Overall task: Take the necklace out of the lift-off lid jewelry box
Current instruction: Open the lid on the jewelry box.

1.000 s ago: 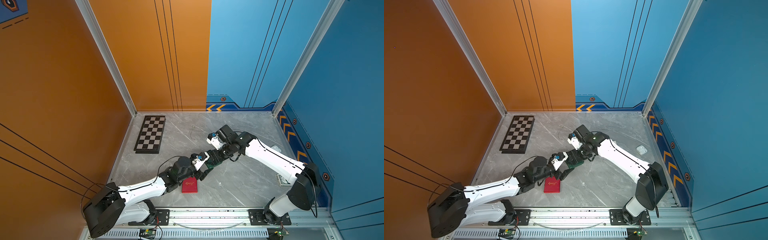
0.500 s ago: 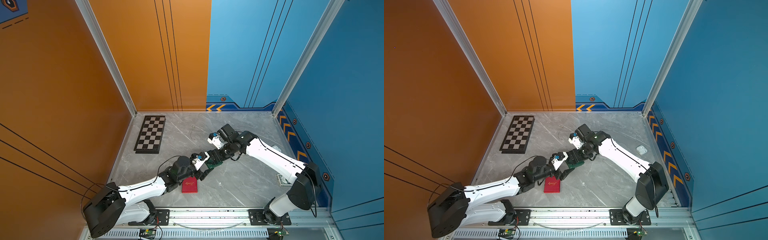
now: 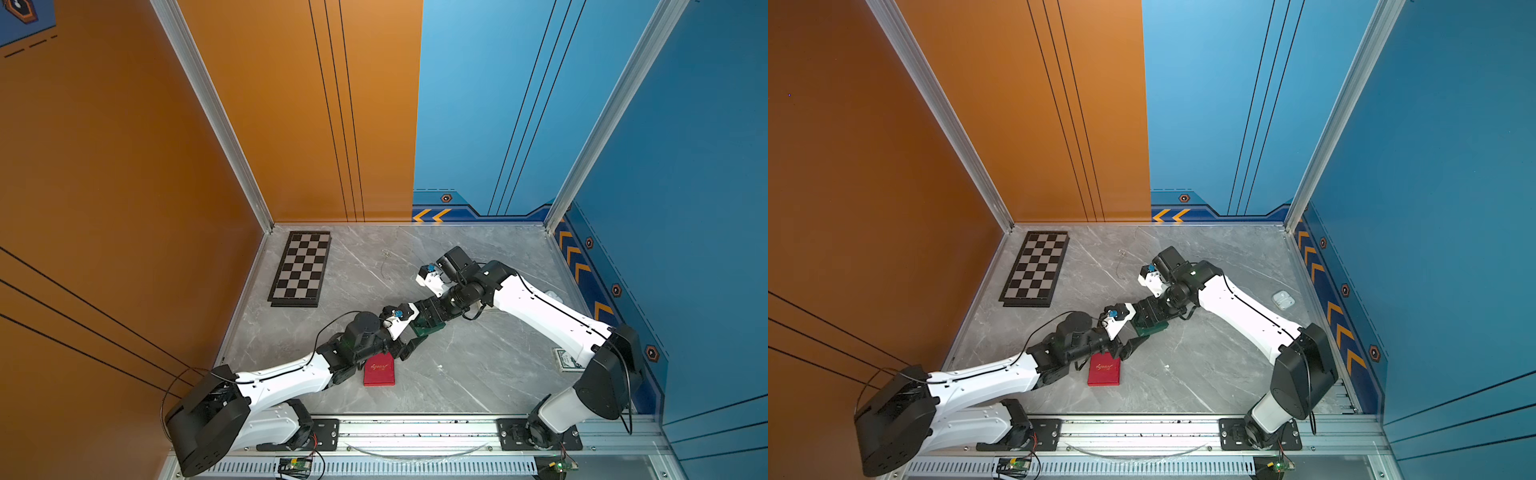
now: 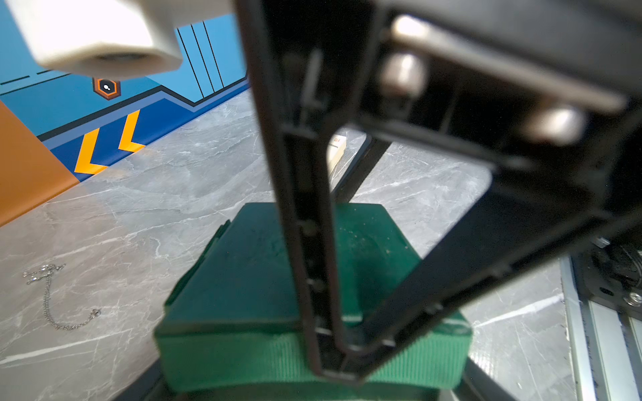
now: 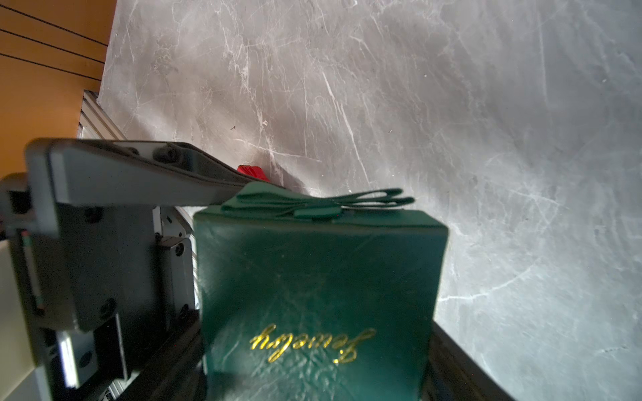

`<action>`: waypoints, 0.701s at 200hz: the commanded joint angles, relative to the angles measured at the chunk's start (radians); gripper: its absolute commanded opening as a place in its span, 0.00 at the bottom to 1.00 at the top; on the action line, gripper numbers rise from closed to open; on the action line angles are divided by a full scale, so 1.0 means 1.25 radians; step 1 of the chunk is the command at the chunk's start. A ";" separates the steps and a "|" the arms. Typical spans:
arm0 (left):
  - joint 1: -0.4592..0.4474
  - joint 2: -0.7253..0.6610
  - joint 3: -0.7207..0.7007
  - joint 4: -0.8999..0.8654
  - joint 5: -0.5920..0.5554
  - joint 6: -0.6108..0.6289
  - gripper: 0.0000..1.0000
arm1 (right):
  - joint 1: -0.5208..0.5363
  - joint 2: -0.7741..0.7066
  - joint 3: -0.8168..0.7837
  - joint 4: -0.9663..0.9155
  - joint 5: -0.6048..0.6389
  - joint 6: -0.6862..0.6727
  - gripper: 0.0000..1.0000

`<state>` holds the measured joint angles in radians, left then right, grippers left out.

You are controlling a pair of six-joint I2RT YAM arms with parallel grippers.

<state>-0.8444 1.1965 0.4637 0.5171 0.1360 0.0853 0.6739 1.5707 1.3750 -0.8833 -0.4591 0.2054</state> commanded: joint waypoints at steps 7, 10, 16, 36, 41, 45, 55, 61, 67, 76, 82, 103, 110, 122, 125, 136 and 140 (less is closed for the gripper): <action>0.005 -0.011 -0.014 -0.018 0.009 -0.002 0.83 | 0.005 0.000 0.024 0.000 -0.051 -0.020 0.80; 0.004 -0.013 -0.015 -0.018 0.009 -0.002 0.84 | 0.005 0.000 0.024 0.000 -0.051 -0.018 0.80; 0.004 -0.014 -0.015 -0.018 0.006 -0.003 0.84 | 0.005 0.000 0.025 0.001 -0.051 -0.017 0.80; 0.005 -0.020 -0.017 -0.019 -0.005 -0.004 0.88 | 0.006 0.001 0.024 0.006 -0.051 -0.013 0.80; 0.005 -0.021 -0.019 -0.018 -0.007 -0.004 0.91 | 0.006 0.000 0.024 0.007 -0.050 -0.012 0.80; 0.006 -0.023 -0.019 -0.019 -0.008 -0.005 0.92 | 0.006 0.000 0.024 0.008 -0.049 -0.010 0.80; 0.006 -0.027 -0.022 -0.018 -0.015 -0.009 0.95 | 0.006 0.000 0.021 0.013 -0.047 -0.006 0.79; 0.007 -0.029 -0.022 -0.018 -0.015 -0.011 0.97 | 0.006 0.001 0.021 0.014 -0.045 -0.005 0.80; 0.007 -0.031 -0.022 -0.018 -0.021 -0.014 0.99 | 0.006 0.002 0.019 0.014 -0.045 -0.004 0.80; 0.009 -0.033 -0.022 -0.018 -0.020 -0.021 0.98 | 0.006 0.002 0.017 0.018 -0.044 -0.002 0.80; 0.011 -0.034 -0.023 -0.019 -0.019 -0.020 0.99 | 0.007 0.003 0.015 0.021 -0.046 -0.002 0.80; 0.012 -0.035 -0.024 -0.018 -0.023 -0.020 1.00 | 0.008 0.006 0.011 0.026 -0.045 0.000 0.79; 0.013 -0.036 -0.025 -0.019 -0.021 -0.020 0.99 | 0.008 0.007 0.011 0.026 -0.042 0.000 0.80; 0.013 -0.038 -0.026 -0.018 -0.017 -0.020 0.97 | 0.006 0.007 0.010 0.026 -0.035 0.001 0.80; 0.014 -0.039 -0.026 -0.018 -0.017 -0.019 0.96 | 0.005 0.007 0.009 0.026 -0.035 0.002 0.80; 0.014 -0.041 -0.028 -0.019 -0.014 -0.018 0.93 | 0.003 0.009 0.008 0.027 -0.036 0.002 0.79; 0.014 -0.041 -0.028 -0.019 -0.011 -0.017 0.92 | 0.003 0.010 0.008 0.027 -0.036 0.002 0.79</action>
<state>-0.8368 1.1667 0.4503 0.5045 0.1238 0.0639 0.6758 1.5707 1.3762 -0.8639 -0.4976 0.2066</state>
